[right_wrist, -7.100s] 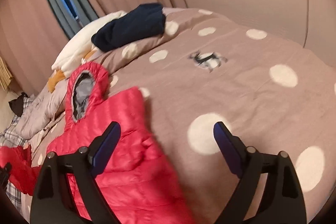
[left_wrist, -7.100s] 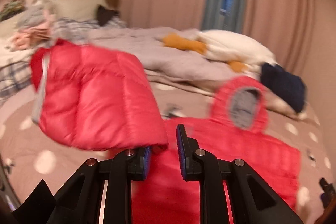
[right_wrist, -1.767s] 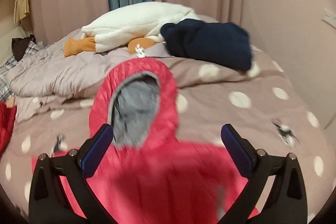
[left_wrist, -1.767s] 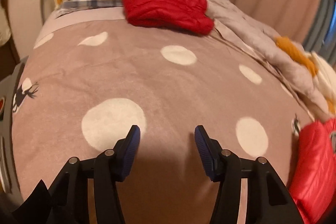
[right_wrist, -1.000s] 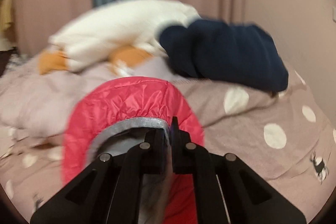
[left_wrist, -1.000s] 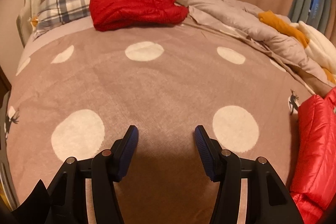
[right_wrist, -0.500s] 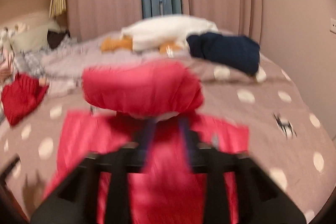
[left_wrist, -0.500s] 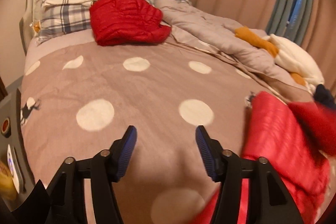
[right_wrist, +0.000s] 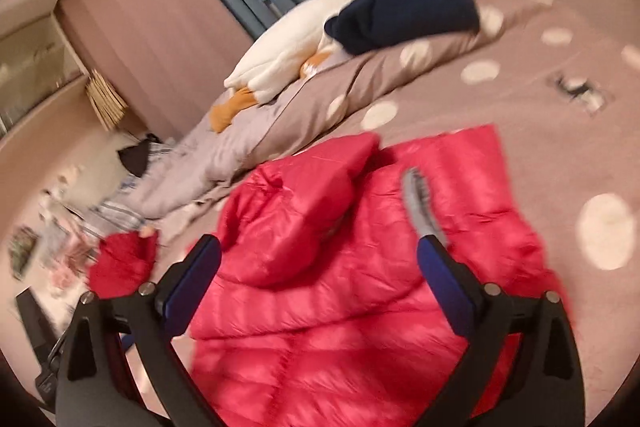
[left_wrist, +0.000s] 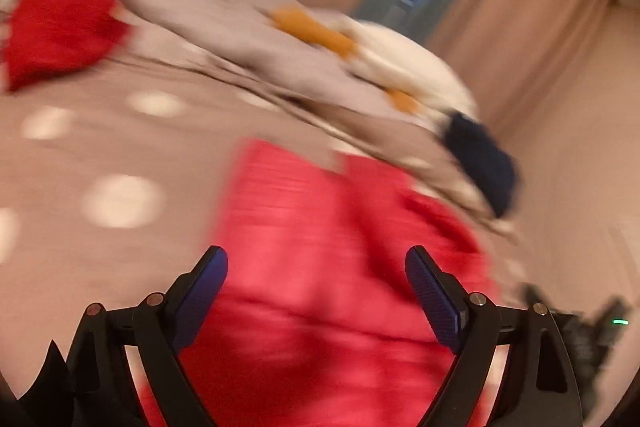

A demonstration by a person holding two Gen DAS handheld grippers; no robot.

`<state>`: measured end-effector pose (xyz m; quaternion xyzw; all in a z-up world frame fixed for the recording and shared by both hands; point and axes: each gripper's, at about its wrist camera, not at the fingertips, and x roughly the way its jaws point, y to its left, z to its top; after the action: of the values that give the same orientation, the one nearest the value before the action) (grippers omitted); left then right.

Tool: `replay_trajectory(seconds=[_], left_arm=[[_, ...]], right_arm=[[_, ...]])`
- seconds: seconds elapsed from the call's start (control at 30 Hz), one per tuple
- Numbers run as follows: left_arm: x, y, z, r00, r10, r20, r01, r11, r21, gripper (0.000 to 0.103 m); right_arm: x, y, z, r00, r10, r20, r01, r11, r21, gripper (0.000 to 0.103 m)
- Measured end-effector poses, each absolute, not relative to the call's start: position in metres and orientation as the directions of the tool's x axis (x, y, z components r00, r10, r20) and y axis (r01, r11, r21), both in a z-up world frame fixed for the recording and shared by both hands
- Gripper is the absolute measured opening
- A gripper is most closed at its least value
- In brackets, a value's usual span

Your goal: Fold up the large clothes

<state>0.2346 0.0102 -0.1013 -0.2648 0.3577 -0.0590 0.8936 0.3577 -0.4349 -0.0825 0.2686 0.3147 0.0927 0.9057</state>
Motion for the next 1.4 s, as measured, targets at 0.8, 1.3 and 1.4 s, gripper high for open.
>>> replay_trajectory(seconds=[0.8,1.3,1.4], left_arm=[[0.225,-0.071,-0.199,0.628,-0.083,-0.774,0.045,0.997,-0.07,0.031],[0.228,-0.054,-0.214,0.655,-0.016,-0.756,-0.105,0.988,-0.111,0.088],[0.221,-0.054,-0.213,0.653,-0.013,-0.757,-0.113,0.987,-0.115,0.091]], right_arm=[[0.477,-0.425,-0.17,0.618,0.237,-0.749,-0.094,0.969,0.228,0.025],[0.485,-0.393,-0.214,0.677,0.193,-0.71,-0.042,0.974,0.224,0.045],[0.505,-0.389,-0.213,0.68,0.207,-0.703,-0.036,0.967,0.25,0.046]])
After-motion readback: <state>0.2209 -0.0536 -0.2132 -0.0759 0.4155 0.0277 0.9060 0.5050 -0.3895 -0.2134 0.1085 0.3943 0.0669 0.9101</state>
